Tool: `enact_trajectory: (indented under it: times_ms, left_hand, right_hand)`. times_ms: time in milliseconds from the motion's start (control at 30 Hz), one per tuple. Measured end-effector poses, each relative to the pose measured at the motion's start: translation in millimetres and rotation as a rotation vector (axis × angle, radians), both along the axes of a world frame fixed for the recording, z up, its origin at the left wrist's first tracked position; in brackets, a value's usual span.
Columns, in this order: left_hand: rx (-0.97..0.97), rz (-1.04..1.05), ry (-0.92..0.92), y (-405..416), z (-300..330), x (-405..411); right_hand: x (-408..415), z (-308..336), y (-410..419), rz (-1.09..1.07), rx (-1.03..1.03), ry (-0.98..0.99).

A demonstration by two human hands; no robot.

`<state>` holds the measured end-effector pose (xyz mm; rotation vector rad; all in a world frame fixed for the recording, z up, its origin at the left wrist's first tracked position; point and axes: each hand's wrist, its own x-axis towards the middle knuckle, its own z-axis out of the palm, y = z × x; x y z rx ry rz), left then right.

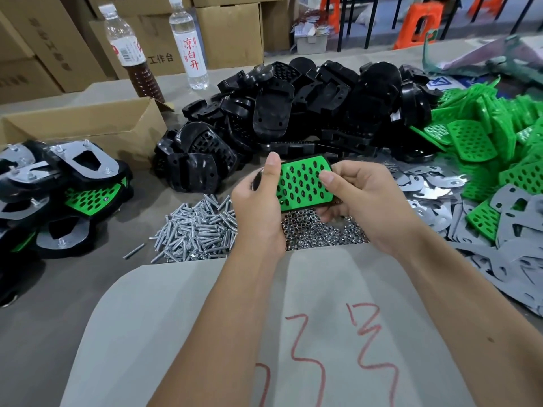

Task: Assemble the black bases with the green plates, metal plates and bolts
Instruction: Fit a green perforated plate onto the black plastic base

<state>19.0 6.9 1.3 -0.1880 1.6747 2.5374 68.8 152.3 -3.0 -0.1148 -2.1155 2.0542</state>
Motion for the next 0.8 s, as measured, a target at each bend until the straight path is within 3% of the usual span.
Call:
enact_trajectory:
  times_ms: [333, 600, 800]
  left_hand:
    - [0.145, -0.104, -0.085, -6, 4, -2]
    - [-0.105, -0.113, 0.064, -11, 1, -4]
    - [-0.157, -0.273, 0.148, -22, -1, -6]
  right_hand:
    - [0, 1, -8, 0.035, -0.094, 0.118]
    - [-3, -4, 4, 0.062, -0.046, -0.027]
    - [-5, -1, 6, -0.114, 0.01, 0.044]
